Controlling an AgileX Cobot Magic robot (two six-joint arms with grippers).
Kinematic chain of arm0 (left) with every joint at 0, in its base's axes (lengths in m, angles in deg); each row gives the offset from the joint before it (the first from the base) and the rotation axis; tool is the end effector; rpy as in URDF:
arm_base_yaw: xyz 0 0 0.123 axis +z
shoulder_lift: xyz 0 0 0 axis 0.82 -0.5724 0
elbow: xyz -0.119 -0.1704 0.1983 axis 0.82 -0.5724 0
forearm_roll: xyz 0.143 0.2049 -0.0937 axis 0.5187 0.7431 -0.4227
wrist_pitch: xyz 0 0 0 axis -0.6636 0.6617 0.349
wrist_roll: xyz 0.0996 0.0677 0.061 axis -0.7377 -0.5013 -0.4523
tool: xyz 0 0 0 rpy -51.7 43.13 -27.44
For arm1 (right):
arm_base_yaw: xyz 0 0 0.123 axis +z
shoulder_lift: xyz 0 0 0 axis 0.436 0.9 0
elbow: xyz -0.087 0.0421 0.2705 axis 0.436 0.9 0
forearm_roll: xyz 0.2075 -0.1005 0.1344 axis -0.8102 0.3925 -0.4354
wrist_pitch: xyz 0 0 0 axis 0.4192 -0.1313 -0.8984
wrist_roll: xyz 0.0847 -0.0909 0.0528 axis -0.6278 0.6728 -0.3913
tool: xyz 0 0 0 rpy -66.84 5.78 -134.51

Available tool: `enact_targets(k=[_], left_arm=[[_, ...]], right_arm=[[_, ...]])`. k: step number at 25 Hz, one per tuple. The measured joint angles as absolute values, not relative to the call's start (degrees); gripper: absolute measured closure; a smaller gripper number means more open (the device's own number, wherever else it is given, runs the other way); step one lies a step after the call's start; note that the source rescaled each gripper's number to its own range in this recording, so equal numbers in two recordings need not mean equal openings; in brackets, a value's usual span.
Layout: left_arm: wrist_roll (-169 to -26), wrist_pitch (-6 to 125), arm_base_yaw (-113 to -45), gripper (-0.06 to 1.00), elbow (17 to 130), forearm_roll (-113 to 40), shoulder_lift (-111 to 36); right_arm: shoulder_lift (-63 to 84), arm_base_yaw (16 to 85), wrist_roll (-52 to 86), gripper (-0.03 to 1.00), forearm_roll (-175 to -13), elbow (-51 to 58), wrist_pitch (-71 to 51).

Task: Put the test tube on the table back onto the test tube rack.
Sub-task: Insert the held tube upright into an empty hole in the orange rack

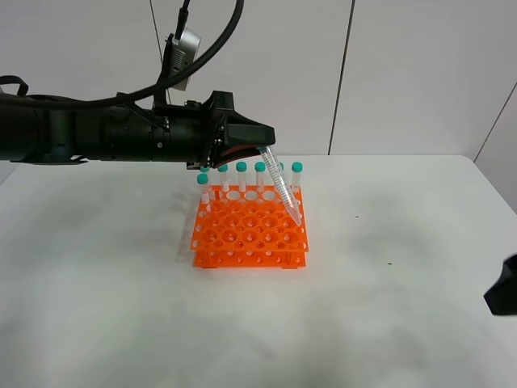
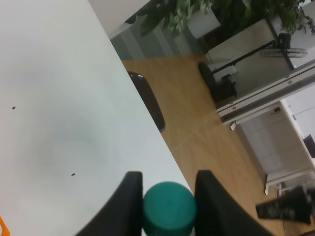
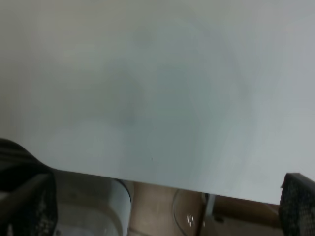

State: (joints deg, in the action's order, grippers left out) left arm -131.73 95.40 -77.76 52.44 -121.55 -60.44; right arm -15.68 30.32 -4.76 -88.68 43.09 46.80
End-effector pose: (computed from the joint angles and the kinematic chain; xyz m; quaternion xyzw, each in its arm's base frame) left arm 0.3350 -0.2323 0.2287 0.1075 0.8102 -0.4845 0.3119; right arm 0.1504 0.0169 0.2455 -0.0464 0.9800 0.0253 0.1918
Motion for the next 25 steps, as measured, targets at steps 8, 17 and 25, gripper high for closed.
enact_targets(k=[8, 17, 25], left_arm=[[-131.73, 95.40, -77.76, 0.94, 52.44, -121.55, -60.44], [-131.73, 95.40, -77.76, 0.94, 52.44, -121.55, -60.44], [-131.73, 96.15, -77.76, 0.94, 52.44, -121.55, -60.44]], right_arm=[[-43.15, 30.32, -4.56, -0.03, -89.77, 55.13, 40.02], [-53.83, 30.32, -4.56, -0.03, -90.19, 55.29, 39.66], [-56.60, 30.05, -4.56, -0.03, -90.25, 55.29, 39.55]])
